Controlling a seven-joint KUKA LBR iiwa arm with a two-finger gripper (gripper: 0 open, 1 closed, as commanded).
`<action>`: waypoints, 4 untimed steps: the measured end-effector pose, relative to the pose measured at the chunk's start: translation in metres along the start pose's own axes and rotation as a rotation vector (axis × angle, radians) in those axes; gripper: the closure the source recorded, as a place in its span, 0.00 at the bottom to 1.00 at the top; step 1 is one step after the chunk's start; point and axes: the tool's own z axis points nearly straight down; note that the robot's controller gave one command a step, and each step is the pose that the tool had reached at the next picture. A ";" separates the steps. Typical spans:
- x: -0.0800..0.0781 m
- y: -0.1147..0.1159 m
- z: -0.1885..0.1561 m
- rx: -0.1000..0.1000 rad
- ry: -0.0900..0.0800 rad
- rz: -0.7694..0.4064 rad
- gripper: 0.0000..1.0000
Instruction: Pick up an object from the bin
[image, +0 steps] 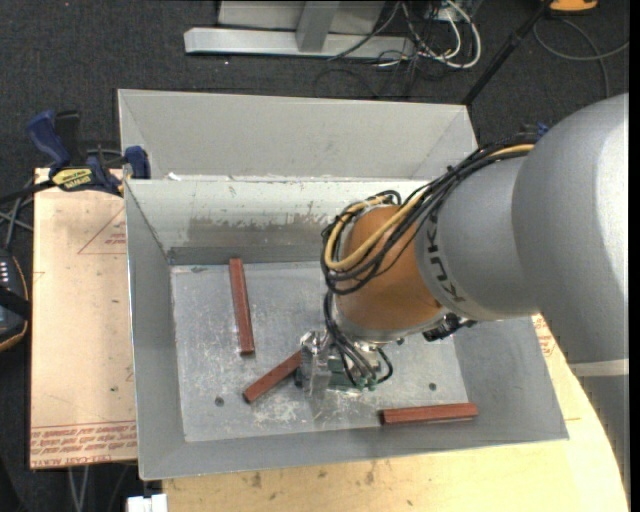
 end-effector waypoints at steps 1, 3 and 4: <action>-0.007 -0.008 -0.001 0.002 -0.009 0.004 1.00; 0.035 -0.024 -0.034 0.005 0.002 0.036 0.00; 0.030 -0.045 -0.002 0.006 0.002 -0.057 1.00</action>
Offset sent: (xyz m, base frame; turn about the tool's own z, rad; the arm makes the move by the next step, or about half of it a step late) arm -0.0371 -0.0221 0.0343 0.0351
